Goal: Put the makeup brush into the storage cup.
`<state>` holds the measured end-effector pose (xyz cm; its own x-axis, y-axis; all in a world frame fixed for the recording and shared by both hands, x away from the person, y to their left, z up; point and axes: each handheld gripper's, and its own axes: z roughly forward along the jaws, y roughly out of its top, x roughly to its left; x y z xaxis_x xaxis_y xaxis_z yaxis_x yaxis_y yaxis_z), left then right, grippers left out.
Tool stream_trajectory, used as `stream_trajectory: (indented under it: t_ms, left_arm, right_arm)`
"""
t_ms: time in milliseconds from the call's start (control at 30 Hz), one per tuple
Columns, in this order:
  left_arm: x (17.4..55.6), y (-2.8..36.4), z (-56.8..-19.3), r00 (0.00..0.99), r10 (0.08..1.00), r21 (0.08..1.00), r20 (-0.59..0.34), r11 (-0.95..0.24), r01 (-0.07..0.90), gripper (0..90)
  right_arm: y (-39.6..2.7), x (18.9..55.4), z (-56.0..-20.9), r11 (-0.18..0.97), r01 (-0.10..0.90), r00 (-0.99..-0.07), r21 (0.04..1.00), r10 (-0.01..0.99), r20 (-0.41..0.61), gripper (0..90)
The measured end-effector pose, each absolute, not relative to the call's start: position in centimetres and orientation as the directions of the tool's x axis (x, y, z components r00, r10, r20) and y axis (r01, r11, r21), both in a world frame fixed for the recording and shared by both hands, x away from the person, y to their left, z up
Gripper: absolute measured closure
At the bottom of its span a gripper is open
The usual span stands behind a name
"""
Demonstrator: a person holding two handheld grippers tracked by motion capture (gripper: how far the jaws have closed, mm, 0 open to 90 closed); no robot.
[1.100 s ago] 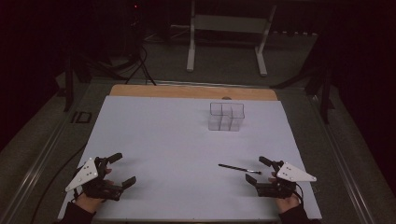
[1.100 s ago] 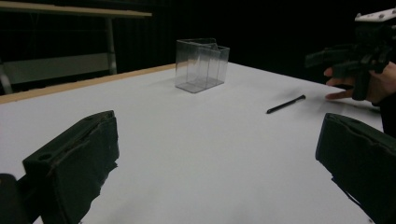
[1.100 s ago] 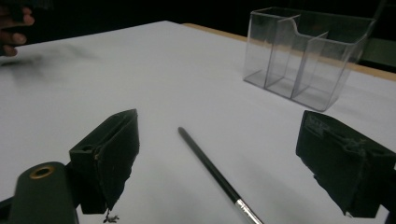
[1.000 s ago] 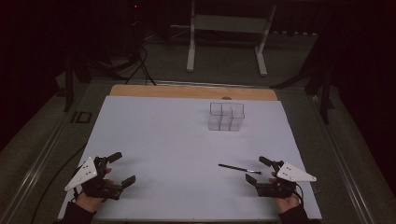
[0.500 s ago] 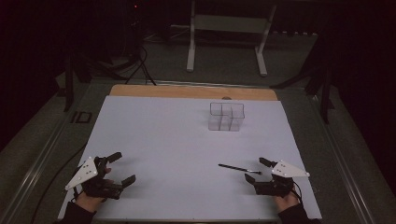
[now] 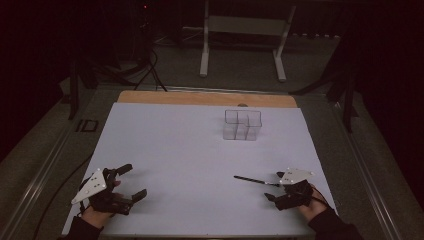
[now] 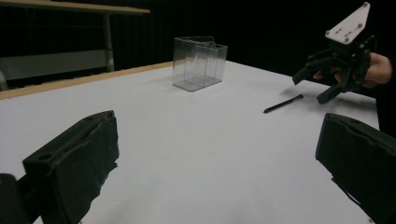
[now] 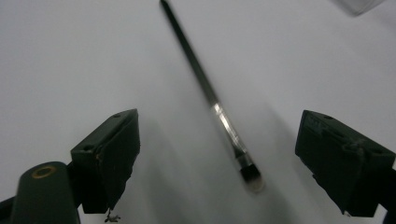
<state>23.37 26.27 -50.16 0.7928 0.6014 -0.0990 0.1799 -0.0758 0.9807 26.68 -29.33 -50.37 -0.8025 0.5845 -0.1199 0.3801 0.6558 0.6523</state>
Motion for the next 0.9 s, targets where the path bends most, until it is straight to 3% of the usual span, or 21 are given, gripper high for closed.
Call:
stream_trajectory:
  t_ms: [267, 900]
  left_arm:
    - [23.4, 26.3, -50.2, 0.791, 0.604, 0.981, -0.095, -0.08, 0.179, 0.5]
    - [23.3, 26.1, -50.2, 0.799, 0.595, 0.98, -0.086, -0.095, 0.176, 0.5]
  right_arm:
    - [-28.1, 27.5, -49.8, 0.775, 0.323, -0.85, 0.543, 0.49, -0.194, 14.0]
    - [-26.0, 30.2, -47.0, 0.924, 0.216, -0.957, 0.315, 0.264, -0.119, 14.5]
